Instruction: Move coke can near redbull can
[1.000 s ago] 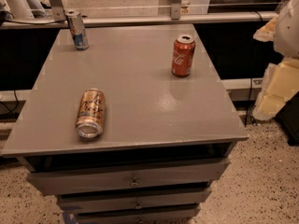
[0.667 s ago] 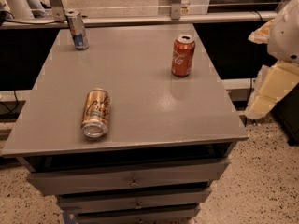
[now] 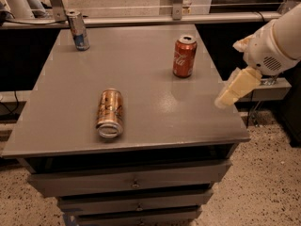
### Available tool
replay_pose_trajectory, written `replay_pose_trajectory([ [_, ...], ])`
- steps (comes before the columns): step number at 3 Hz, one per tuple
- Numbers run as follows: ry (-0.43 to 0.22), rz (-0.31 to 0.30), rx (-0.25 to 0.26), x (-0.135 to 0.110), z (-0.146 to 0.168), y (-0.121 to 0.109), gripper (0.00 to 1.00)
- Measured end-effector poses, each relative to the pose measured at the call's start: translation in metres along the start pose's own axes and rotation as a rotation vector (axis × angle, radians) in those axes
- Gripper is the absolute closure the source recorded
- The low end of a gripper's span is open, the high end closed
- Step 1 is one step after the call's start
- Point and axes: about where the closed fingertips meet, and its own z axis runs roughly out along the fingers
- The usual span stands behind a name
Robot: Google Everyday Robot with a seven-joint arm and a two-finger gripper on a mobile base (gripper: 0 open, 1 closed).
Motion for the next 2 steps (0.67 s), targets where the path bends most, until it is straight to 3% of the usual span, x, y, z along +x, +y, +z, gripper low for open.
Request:
replay_pose_trajectory([
  [1, -0.124, 0.137, 0.019, -0.004, 0.032, -0.032, 0.00],
  [2, -0.258, 0.274, 0.013, -0.011, 0.067, -0.049, 0.00],
])
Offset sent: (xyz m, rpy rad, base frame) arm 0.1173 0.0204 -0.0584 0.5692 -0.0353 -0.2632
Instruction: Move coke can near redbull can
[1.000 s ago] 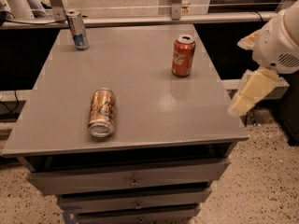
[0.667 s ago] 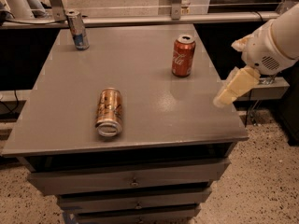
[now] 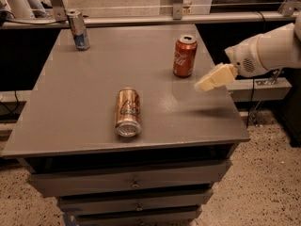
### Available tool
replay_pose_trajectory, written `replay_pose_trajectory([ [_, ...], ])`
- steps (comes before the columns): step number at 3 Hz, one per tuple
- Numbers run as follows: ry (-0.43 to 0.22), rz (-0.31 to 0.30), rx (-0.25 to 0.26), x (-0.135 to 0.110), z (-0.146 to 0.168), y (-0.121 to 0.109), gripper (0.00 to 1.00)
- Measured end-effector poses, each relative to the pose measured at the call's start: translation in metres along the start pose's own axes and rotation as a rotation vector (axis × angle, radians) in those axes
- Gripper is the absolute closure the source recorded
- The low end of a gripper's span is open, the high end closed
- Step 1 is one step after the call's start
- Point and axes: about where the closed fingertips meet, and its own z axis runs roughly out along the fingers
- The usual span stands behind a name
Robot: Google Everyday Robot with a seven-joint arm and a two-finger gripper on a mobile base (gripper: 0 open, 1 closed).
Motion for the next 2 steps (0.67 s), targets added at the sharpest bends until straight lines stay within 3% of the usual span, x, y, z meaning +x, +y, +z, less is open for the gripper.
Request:
replay_pose_trajectory([
  [1, -0.140, 0.098, -0.014, -0.012, 0.032, -0.010, 0.00],
  [2, -0.285, 0.154, -0.032, -0.029, 0.057, -0.018, 0.00],
])
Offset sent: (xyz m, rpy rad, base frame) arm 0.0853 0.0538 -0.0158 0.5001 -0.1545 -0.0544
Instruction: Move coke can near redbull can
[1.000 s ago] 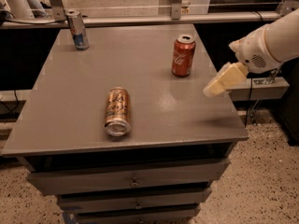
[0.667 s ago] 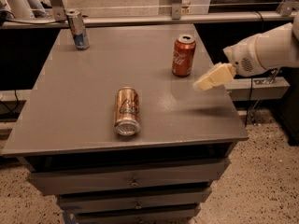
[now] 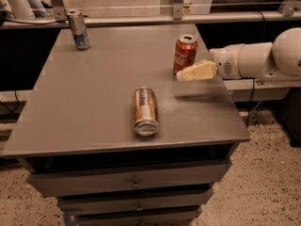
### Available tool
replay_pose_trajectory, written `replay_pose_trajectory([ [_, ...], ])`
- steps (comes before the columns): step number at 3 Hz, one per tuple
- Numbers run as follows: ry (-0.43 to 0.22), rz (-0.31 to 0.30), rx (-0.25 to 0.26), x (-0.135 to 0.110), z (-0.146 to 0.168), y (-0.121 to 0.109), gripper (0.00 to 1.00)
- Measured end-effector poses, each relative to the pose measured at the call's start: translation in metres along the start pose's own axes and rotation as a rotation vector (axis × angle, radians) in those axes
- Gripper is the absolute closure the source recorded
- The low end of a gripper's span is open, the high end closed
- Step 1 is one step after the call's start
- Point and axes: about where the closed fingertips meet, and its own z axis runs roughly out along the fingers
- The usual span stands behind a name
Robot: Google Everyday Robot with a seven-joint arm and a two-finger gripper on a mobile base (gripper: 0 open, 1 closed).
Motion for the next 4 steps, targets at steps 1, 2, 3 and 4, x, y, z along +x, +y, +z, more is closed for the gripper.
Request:
replay_pose_trajectory([
  [1, -0.117, 0.020, -0.036, -0.014, 0.025, 0.002, 0.00],
  [2, -0.184, -0.001, -0.072, -0.021, 0.041, 0.009, 0.17],
  [3, -0.217, -0.035, -0.097, -0.023, 0.047, 0.014, 0.41],
  [4, -0.235, -0.065, -0.110, -0.022, 0.046, 0.015, 0.64],
])
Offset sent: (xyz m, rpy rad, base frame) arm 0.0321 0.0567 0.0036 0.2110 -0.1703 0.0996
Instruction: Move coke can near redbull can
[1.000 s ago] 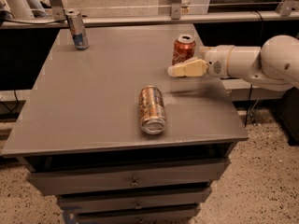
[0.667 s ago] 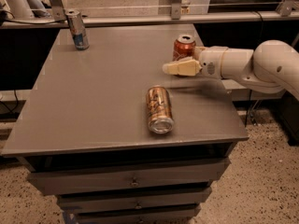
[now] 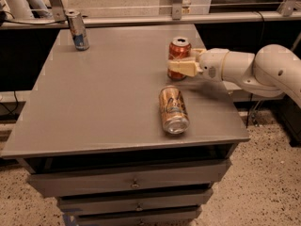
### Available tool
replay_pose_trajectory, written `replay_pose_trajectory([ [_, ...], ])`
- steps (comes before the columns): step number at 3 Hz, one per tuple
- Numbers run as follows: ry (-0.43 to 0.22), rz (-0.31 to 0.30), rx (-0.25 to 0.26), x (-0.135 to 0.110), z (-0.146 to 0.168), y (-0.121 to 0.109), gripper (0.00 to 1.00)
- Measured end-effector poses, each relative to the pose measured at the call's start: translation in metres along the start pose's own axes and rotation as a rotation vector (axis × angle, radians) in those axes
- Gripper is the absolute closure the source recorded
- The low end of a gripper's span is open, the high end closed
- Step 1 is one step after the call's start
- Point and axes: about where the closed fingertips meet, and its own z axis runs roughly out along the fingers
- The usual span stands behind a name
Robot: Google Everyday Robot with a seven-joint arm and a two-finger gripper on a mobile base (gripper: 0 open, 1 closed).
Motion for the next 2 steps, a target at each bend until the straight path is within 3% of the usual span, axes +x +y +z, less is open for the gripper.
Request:
replay_pose_trajectory([
  [1, -0.021, -0.018, -0.005, -0.0028, -0.0027, 0.0007, 0.88],
  [2, -0.042, -0.019, -0.005, -0.0060, -0.0039, 0.0011, 1.00],
])
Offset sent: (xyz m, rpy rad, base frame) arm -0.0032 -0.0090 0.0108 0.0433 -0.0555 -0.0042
